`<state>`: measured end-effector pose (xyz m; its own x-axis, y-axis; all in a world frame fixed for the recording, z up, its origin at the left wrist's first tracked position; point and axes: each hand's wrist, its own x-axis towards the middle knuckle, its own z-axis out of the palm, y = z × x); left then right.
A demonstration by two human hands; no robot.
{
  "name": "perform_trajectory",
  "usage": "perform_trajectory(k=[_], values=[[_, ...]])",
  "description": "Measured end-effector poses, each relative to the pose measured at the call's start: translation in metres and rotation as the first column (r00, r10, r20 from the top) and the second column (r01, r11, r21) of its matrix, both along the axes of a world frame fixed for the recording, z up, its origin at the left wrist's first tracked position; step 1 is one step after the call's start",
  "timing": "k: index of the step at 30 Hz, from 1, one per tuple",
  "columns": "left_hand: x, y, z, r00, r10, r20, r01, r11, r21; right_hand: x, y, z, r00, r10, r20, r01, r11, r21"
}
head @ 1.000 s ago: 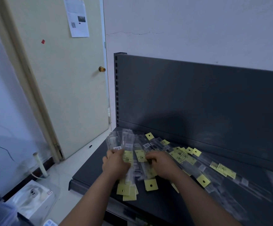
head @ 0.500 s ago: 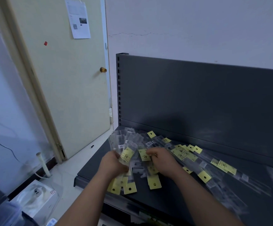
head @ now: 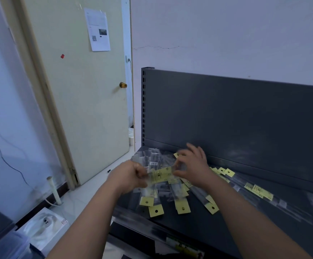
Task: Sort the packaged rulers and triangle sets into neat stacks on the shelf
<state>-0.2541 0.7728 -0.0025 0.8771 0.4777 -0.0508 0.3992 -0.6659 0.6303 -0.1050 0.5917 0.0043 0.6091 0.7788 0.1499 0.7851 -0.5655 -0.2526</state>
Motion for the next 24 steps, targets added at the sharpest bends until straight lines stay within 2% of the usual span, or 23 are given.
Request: perform_trajectory(k=[2, 3, 5, 6, 8, 10, 12, 14, 16, 17, 19, 20, 22, 24], values=[[-0.009, 0.011, 0.001, 0.990, 0.142, 0.022, -0.142, 0.989, 0.027, 0.005, -0.013, -0.005, 0.979, -0.057, -0.196, 0.062, 0.998, 0.021], [-0.013, 0.016, 0.001, 0.975, 0.212, 0.073, -0.212, 0.977, -0.008, 0.005, -0.021, -0.006, 0.953, -0.078, -0.294, 0.101, 0.993, 0.062], [-0.017, 0.019, -0.001, 0.914, 0.334, 0.228, -0.283, 0.931, -0.231, 0.003, -0.034, -0.007, 0.889, -0.107, -0.444, 0.198, 0.966, 0.164], [-0.017, 0.014, -0.001, 0.892, 0.361, 0.273, -0.259, 0.902, -0.347, -0.001, -0.038, -0.007, 0.860, -0.108, -0.498, 0.243, 0.946, 0.214], [-0.013, -0.002, -0.004, 0.910, 0.312, 0.271, -0.156, 0.867, -0.473, -0.013, -0.038, -0.005, 0.796, -0.080, -0.600, 0.311, 0.904, 0.292], [-0.004, -0.027, -0.011, 0.947, 0.196, 0.256, -0.019, 0.826, -0.563, -0.026, -0.029, -0.006, 0.691, -0.019, -0.723, 0.353, 0.882, 0.313], [0.006, -0.050, -0.017, 0.937, 0.175, 0.302, 0.079, 0.736, -0.672, -0.038, -0.018, -0.009, 0.597, 0.038, -0.802, 0.342, 0.891, 0.297], [0.013, -0.060, -0.019, 0.894, 0.303, 0.329, 0.062, 0.644, -0.763, -0.047, -0.009, -0.012, 0.570, 0.066, -0.819, 0.302, 0.910, 0.283], [0.016, -0.057, -0.021, 0.840, 0.458, 0.289, -0.031, 0.574, -0.819, -0.050, -0.006, -0.017, 0.571, 0.051, -0.819, 0.299, 0.917, 0.266], [0.013, -0.053, -0.020, 0.814, 0.514, 0.272, -0.069, 0.550, -0.832, -0.047, -0.006, -0.020, 0.625, -0.007, -0.781, 0.314, 0.918, 0.243], [0.006, -0.044, -0.021, 0.768, 0.576, 0.278, -0.083, 0.521, -0.849, -0.040, -0.009, -0.027, 0.787, -0.182, -0.590, 0.332, 0.930, 0.156], [0.002, -0.041, -0.021, 0.754, 0.590, 0.289, -0.090, 0.529, -0.844, -0.038, -0.010, -0.030, 0.829, -0.249, -0.501, 0.338, 0.936, 0.093], [-0.006, -0.039, -0.021, 0.745, 0.594, 0.302, -0.116, 0.562, -0.819, -0.042, -0.009, -0.032, 0.858, -0.330, -0.394, 0.329, 0.942, -0.070], [-0.010, -0.038, -0.023, 0.745, 0.605, 0.281, -0.112, 0.528, -0.842, -0.049, -0.005, -0.033, 0.880, -0.367, -0.301, 0.320, 0.927, -0.196]])
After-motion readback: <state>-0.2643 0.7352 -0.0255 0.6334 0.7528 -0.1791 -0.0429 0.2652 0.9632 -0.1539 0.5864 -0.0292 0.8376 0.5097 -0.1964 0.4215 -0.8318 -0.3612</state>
